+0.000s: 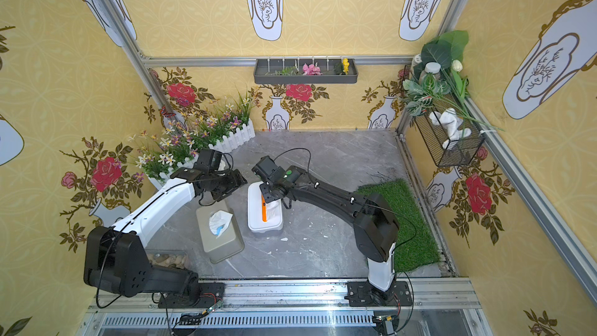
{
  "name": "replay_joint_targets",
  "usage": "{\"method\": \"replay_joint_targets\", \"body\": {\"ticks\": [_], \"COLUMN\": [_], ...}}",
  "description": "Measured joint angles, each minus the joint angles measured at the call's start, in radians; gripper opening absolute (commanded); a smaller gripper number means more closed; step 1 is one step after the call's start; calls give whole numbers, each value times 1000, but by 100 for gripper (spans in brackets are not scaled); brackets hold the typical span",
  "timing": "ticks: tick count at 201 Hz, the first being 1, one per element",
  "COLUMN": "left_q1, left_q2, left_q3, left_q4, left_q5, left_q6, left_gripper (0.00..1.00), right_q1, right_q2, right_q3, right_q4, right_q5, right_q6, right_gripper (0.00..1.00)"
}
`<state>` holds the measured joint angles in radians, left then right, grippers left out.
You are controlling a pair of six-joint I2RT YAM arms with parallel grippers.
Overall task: Put the tissue paper into the tissue box
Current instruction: Pull the paper towel from the tissue box, then adjust the tissue box at the center of the board.
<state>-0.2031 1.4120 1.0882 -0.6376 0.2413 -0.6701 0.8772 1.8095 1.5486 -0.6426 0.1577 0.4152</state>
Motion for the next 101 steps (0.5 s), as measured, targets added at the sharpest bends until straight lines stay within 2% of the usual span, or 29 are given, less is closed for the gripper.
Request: {"method": "replay_joint_targets", "body": {"ticks": [36,46,55,74,101], "left_q1": [48,75,93,133,237], "left_q2": [-163,-222,-267,-328,-328], "left_q3": [-29,-59,-83,-126,-172], "left_q4": [-36,-37,-35,-19,-18], "left_q5": [-89,-124,-159,-222,-333], "left_q6": [-45,-64,-67,-54,-43], "left_gripper": [86,88,94,98,100], "right_q1": [-159,-207,-248,-325,-449], "right_q2": [-145,-171,-192,-217,-223], "right_q3": [-199,-248,-285,-322,-343], "right_q4": [130,150,158,175,169], "right_q5": [-87,-106,-108,-111,-72], "right_q6": [84,94,105,76,56], "right_gripper": [67,79,99,97,97]}}
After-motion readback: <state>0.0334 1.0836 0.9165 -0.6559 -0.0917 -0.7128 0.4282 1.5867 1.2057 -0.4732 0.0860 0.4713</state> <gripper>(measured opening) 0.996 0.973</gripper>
